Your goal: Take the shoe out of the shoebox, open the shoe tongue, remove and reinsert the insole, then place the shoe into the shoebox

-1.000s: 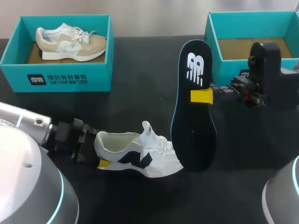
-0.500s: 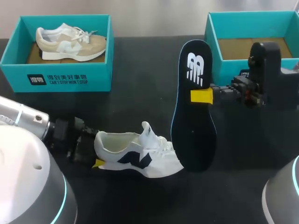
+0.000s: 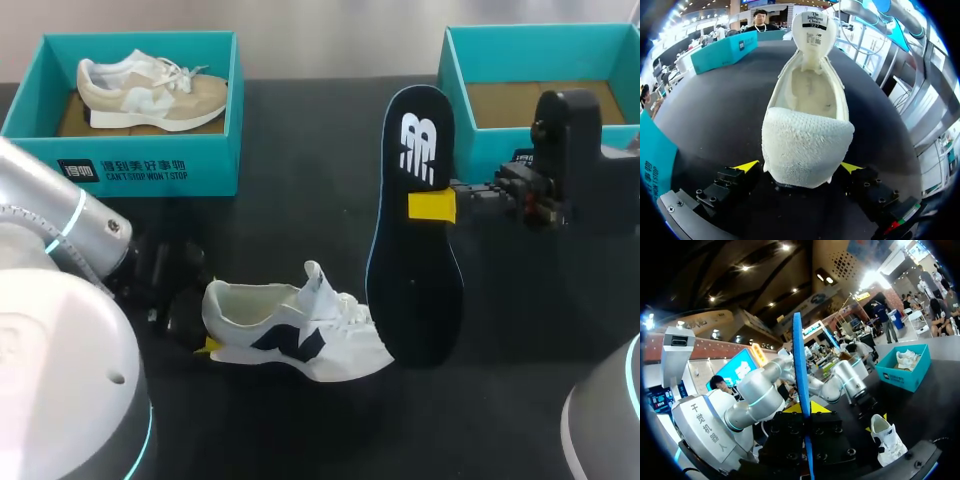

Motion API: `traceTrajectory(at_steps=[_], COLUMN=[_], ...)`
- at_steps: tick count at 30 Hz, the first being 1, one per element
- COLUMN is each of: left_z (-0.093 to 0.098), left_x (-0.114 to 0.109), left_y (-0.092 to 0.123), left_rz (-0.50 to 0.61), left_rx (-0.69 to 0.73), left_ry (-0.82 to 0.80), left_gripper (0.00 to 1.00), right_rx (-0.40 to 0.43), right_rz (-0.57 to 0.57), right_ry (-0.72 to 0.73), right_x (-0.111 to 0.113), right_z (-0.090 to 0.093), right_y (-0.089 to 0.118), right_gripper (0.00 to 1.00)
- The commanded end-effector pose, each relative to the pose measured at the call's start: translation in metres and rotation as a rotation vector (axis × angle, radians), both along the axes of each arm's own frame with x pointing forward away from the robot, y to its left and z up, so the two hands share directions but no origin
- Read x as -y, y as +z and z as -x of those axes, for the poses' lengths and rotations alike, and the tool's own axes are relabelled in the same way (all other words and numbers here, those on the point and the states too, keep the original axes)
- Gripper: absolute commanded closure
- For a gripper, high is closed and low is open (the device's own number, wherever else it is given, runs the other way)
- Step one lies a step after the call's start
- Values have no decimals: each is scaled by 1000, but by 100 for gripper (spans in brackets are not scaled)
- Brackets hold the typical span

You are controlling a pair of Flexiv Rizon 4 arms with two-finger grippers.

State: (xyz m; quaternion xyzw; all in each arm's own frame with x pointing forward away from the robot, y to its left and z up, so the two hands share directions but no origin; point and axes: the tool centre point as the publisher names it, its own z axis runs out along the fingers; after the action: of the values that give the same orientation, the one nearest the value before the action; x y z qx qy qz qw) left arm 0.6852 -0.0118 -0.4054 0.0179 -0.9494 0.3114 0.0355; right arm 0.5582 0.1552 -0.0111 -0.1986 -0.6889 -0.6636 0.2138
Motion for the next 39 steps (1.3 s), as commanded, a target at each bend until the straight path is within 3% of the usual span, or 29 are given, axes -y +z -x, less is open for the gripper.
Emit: traceTrajectory(at_steps=[1,9,12,20,23,39], left_z=[-1,-4,-4,-2,0,0], left_x=[1,-1,-5,-13,-18,-12], left_y=[2,4,14,31,30,34], left_rz=[-33,-45,-107,-389,-545,-581], left_rx=[-5,1,31,80,95,115], left_ry=[-5,-1,-13,-93,-150,-175], left_gripper=[0,0,0,0,0,0], right_rx=[0,0,0,0,0,0], right_rz=[1,1,1,1,1,1], right_ry=[-11,-11,-11,-11,-11,-11], right_x=[0,0,0,0,0,0], right_z=[5,5,5,5,5,5], right_y=[0,0,0,0,0,0], right_gripper=[100,100,100,100,100,100])
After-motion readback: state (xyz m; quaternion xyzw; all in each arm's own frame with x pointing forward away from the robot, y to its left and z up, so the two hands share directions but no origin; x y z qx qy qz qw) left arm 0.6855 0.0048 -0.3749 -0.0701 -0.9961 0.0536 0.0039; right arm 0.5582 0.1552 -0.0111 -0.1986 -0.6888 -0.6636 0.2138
